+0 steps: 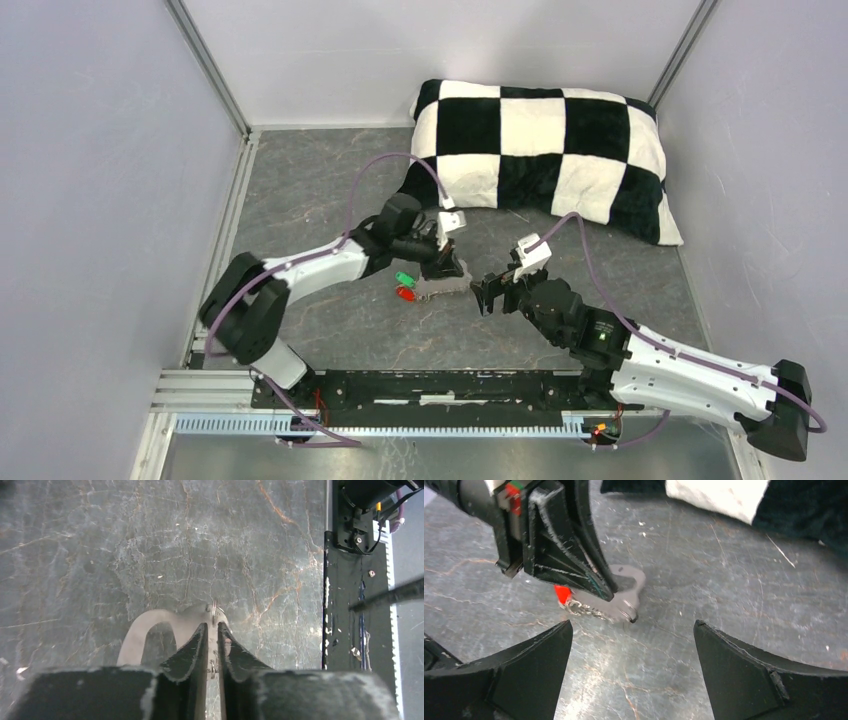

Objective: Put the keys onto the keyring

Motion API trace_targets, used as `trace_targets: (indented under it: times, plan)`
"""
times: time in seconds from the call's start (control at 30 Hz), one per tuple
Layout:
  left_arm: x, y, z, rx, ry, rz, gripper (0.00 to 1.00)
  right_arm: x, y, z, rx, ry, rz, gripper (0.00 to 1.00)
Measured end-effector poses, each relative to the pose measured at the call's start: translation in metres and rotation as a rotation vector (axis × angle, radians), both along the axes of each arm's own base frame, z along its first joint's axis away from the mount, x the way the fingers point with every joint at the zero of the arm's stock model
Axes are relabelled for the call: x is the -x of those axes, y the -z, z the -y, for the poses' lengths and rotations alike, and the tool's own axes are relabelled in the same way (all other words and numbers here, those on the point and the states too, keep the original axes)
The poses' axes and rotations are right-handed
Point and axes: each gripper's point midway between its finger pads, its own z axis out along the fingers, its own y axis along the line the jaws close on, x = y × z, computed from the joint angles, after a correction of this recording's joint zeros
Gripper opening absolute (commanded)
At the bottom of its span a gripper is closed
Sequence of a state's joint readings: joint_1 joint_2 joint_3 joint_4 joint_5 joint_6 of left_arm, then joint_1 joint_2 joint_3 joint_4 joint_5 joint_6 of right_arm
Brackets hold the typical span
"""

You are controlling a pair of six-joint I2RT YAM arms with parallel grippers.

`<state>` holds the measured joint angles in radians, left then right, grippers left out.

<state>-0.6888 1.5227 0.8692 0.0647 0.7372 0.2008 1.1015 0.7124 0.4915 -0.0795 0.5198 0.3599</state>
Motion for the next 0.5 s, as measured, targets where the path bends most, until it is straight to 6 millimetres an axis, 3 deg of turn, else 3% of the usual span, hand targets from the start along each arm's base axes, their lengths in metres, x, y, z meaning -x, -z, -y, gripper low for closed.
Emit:
trace_targets:
  times: [0.13,0.23,0.4,0.5]
  plan:
    - [-0.015,0.015,0.022,-0.077,0.026,-0.041,0.67,0.001,0.021,0.014,0.046,0.04,-0.03,0.98]
    - [-0.022,0.015,0.023,-0.119,0.017,-0.051,0.98,0.001,0.029,0.02,0.074,0.062,-0.039,0.98]
    - [-0.027,0.005,0.008,-0.185,-0.015,-0.113,1.0,-0.001,0.031,0.024,0.089,0.085,-0.034,0.98]
    - [-0.046,-0.01,-0.012,-0.215,-0.08,-0.138,1.0,-0.006,0.034,0.03,0.119,0.113,-0.026,0.98]
